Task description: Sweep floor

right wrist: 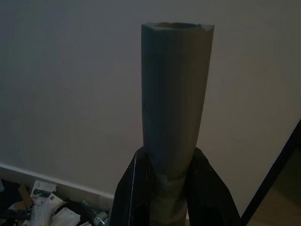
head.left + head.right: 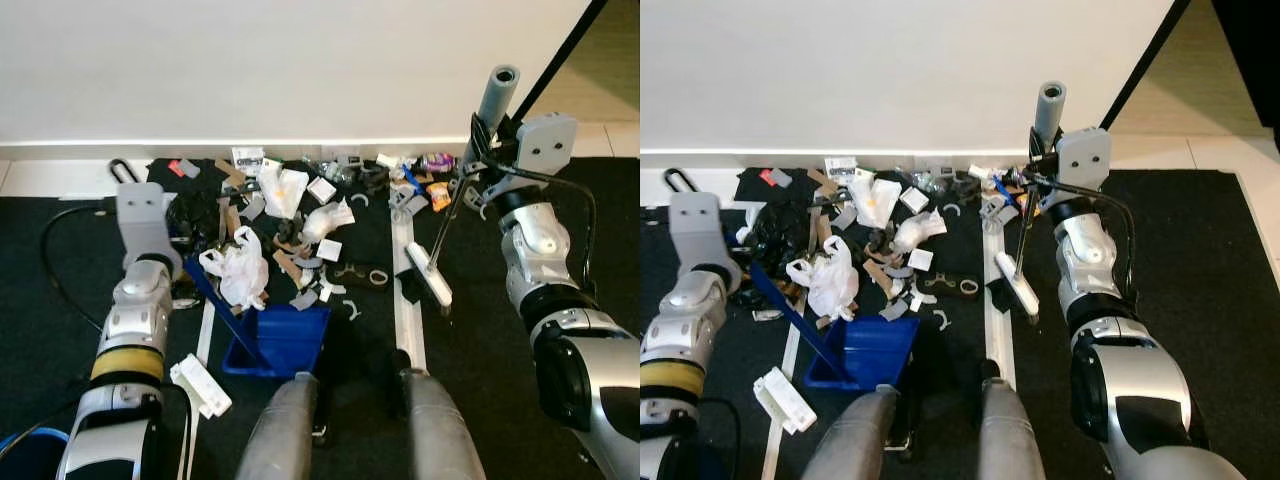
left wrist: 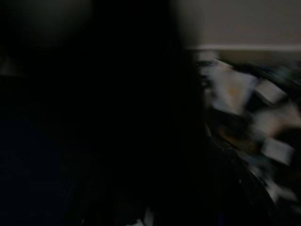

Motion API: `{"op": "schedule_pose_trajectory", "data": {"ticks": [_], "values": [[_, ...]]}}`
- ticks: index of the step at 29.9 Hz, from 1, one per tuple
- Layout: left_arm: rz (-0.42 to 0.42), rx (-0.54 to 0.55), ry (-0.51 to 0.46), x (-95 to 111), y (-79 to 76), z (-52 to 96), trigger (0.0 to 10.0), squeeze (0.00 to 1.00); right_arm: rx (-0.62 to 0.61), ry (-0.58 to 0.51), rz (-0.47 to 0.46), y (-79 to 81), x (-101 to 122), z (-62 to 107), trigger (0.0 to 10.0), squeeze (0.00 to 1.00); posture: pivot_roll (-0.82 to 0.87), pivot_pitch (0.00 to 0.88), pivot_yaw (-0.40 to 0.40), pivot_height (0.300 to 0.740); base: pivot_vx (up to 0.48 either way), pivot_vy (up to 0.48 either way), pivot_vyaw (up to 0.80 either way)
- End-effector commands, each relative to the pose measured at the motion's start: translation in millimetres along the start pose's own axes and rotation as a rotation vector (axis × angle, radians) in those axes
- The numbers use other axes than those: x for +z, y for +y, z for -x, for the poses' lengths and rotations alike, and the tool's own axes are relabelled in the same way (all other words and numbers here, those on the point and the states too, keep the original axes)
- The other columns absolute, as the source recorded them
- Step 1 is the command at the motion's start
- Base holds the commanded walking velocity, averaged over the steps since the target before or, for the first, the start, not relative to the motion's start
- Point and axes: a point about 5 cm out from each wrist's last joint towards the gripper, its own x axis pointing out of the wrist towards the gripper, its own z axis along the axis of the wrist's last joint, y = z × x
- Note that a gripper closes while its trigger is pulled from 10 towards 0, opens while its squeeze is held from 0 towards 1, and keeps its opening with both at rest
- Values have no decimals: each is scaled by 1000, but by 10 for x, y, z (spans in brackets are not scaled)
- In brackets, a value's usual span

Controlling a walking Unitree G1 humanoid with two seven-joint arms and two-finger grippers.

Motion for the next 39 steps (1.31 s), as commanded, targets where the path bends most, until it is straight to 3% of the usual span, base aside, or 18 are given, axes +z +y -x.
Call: {"op": "schedule_pose_trajectory", "data": {"ticks": [1, 5, 9, 12, 16, 18, 21, 31, 39], "values": [[-5, 87, 21, -29, 178, 7, 10000, 0, -7, -31, 6, -16, 25, 14, 10000, 0, 45, 246, 37, 740, 0, 0, 0], [35, 43, -22, 62, 162, 54, 10000, 0, -10, -31, 7, -29, 19, 24, 10000, 0, 48, 249, 41, 740, 0, 0, 0], [43, -192, -69, 120, -35, 195, 10000, 0, -13, -27, 7, -36, 7, 36, 10000, 0, 53, 249, 41, 740, 0, 0, 0], [39, -259, -51, 45, -73, 248, 10000, 0, -13, -25, 4, -24, 1, 35, 10000, 0, 59, 249, 44, 740, 0, 0, 0], [47, -152, 3, -20, 31, 244, 10000, 0, -11, -27, 1, -10, 9, 24, 10000, 0, 60, 249, 43, 740, 0, 0, 0], [63, -21, 7, 7, 127, 246, 10000, 0, -10, -28, 2, -12, 11, 24, 10000, 0, 62, 251, 44, 740, 0, 0, 0], [70, 16, -1, 40, 145, 265, 10000, 0, -10, -28, 3, -15, 10, 26, 10000, 0, 61, 252, 45, 740, 0, 0, 0], [72, -78, -96, 354, 28, 488, 10000, 0, -17, -24, 4, -28, -13, 51, 10000, 0, 74, 256, 60, 740, 0, 0, 0], [62, -34, -21, 316, 38, 560, 10000, 0, -19, -24, -2, -10, -21, 53, 10000, 0, 82, 256, 67, 740, 0, 0, 0]]}}
